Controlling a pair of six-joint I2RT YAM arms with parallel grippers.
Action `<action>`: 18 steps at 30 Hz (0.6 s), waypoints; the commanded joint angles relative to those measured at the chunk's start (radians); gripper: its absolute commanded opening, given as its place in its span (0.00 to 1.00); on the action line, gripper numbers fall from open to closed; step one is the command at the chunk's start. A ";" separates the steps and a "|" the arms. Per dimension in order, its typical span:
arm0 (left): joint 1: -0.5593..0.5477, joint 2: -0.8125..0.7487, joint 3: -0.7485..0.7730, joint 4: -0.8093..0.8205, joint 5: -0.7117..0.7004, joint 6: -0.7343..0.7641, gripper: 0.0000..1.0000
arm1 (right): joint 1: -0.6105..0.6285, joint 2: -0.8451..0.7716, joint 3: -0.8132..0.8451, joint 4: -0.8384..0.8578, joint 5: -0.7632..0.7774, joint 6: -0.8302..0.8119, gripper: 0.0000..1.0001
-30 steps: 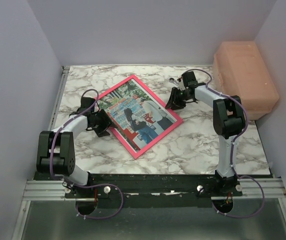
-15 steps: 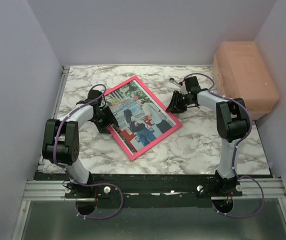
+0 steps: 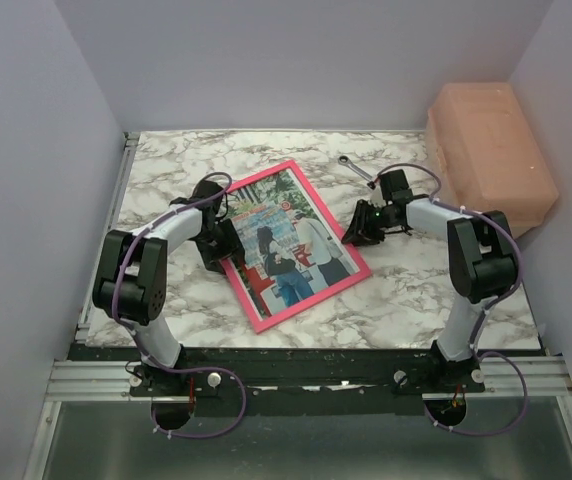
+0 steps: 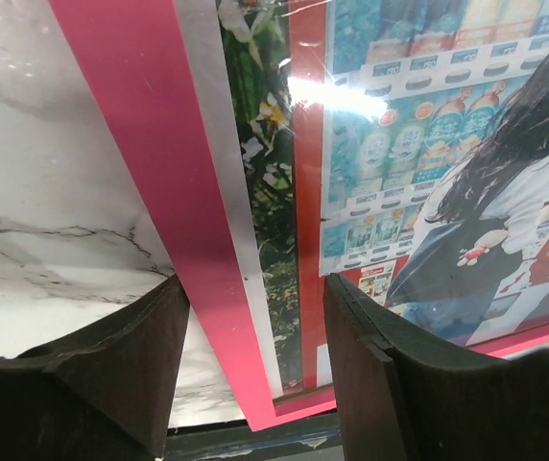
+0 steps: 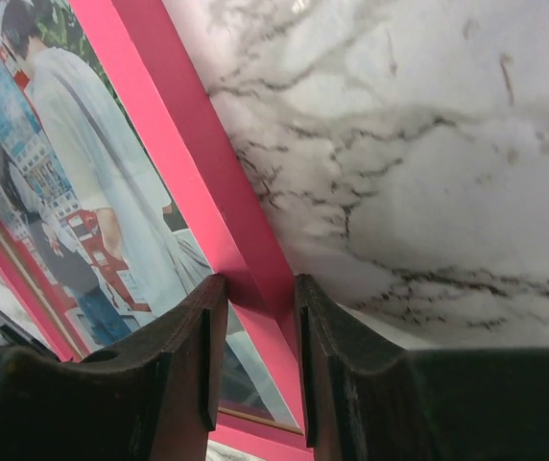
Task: Put the photo into the frame
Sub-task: Adjust the photo frame at the center of the board.
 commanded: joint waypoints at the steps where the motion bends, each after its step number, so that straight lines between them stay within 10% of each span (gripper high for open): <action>1: -0.067 0.038 0.061 0.058 0.088 -0.027 0.57 | 0.023 -0.038 -0.111 -0.125 -0.019 0.019 0.38; 18: -0.180 0.166 0.232 0.041 0.132 -0.022 0.57 | 0.024 -0.257 -0.389 -0.084 -0.028 0.101 0.38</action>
